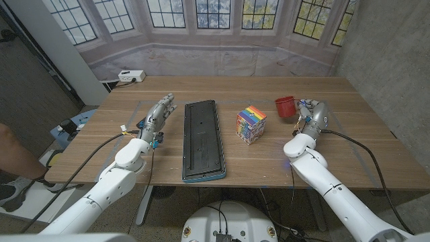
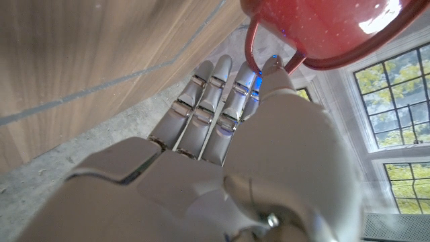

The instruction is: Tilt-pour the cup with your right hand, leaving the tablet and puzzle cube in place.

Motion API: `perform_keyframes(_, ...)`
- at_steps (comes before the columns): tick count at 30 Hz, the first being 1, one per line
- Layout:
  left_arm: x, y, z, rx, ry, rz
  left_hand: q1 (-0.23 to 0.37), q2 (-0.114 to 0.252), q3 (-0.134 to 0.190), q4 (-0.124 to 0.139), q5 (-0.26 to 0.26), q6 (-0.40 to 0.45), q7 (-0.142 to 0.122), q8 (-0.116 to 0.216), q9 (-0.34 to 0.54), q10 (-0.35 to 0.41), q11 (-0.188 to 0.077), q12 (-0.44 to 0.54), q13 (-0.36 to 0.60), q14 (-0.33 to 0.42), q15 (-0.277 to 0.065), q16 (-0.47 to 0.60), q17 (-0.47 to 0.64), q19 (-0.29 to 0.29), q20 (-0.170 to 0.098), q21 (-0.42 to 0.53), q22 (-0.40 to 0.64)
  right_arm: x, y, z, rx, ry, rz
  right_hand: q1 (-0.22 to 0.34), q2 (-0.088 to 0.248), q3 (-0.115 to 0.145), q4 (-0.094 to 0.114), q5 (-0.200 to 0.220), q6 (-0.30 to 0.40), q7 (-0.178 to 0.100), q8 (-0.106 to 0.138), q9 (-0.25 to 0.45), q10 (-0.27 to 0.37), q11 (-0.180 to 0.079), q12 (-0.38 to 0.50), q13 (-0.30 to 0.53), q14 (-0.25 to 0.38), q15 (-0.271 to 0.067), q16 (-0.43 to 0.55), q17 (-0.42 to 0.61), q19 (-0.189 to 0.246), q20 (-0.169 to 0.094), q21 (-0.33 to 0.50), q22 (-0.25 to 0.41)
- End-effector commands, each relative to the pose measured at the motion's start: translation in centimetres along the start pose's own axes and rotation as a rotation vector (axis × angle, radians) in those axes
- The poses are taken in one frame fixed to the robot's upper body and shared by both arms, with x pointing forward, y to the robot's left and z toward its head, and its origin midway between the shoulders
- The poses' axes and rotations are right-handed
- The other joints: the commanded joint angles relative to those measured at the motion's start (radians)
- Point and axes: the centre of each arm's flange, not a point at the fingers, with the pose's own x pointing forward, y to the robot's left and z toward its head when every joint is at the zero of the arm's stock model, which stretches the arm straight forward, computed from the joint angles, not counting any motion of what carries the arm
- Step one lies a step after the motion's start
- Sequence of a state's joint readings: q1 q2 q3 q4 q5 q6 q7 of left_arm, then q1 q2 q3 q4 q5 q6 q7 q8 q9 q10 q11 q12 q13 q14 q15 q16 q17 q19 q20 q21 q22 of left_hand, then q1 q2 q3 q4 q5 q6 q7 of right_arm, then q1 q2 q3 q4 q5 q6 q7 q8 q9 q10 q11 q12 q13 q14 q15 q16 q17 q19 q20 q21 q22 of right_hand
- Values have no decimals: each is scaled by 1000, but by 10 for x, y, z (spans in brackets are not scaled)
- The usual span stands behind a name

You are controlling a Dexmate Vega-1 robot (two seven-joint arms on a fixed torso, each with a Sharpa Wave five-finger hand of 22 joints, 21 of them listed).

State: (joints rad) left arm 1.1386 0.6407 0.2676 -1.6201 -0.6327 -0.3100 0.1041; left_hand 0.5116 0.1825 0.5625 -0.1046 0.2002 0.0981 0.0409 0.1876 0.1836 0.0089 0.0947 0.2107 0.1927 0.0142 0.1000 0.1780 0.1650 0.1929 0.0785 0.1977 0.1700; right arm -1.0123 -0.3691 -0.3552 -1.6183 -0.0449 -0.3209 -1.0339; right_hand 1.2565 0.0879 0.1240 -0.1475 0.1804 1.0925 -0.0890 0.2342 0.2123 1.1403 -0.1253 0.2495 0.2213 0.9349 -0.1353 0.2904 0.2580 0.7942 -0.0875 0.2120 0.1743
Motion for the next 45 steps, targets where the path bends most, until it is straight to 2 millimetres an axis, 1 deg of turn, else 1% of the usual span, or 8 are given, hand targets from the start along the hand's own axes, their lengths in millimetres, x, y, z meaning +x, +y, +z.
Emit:
perform_keyframes(1,-4,1,-1,-2,8,11,13,0,-4,-4,6,5,-3,1,4,5,0,0,5,8,5,1,4,4,6,0,5,-4,20,-19,9,66,-9,10,7,2,-3,1,4,5,1,1,2,-4,0,3,11,-103,-3,4,9,-105,5,4)
perform_keyframes(10,-4,0,-1,-1,9,11,13,0,-4,-4,6,5,-3,1,4,5,0,0,5,8,6,1,4,4,6,-1,5,-3,25,-28,11,84,-22,11,8,2,-3,2,3,4,0,1,4,-4,0,3,13,-103,-3,6,9,-105,5,4)
perform_keyframes(18,-2,-2,1,1,6,8,14,0,-4,-4,6,5,-2,1,4,5,1,0,5,7,6,1,4,5,6,0,5,-3,27,-33,18,87,-29,13,9,3,-4,2,4,3,0,1,3,-4,-1,3,13,-104,-3,7,10,-105,5,4)
perform_keyframes(27,-1,-4,1,0,7,4,14,0,-5,-3,6,5,-3,1,4,5,0,0,5,8,6,1,4,5,6,0,5,-5,22,-38,14,91,-30,11,8,1,-2,2,-5,2,-5,1,-3,-4,-4,3,9,-101,-6,7,10,-104,4,4)
perform_keyframes(28,-1,-4,1,1,7,3,14,0,-5,-3,6,5,-3,1,4,6,0,1,5,8,6,1,4,5,6,0,5,-5,21,-38,13,92,-30,10,8,1,-2,2,-9,3,-6,1,-12,-7,-8,3,9,-101,-6,8,10,-103,4,4)
perform_keyframes(33,0,-5,3,5,4,0,15,0,-5,-3,6,5,-3,1,4,5,0,0,5,8,6,1,4,5,6,0,5,-7,17,-41,10,96,-26,1,8,-2,3,1,-22,3,-12,2,-28,-8,-15,3,-1,-97,-13,7,8,-99,4,4)
perform_keyframes(39,0,-6,2,5,5,-4,15,0,-5,-3,6,5,-3,1,4,5,0,0,5,8,6,1,4,5,6,0,5,-10,12,-42,2,100,-17,-4,6,-5,4,0,-38,2,-18,3,-41,-2,-20,3,-8,-97,-16,7,3,-93,1,4)
perform_keyframes(45,-3,-7,2,5,3,-3,15,1,-5,-3,6,4,-3,1,4,6,0,1,5,8,5,1,4,5,6,0,5,-12,9,-42,-3,99,-4,-9,5,-7,6,0,-53,4,-23,3,-59,-2,-27,4,-16,-96,-20,8,1,-90,1,4)
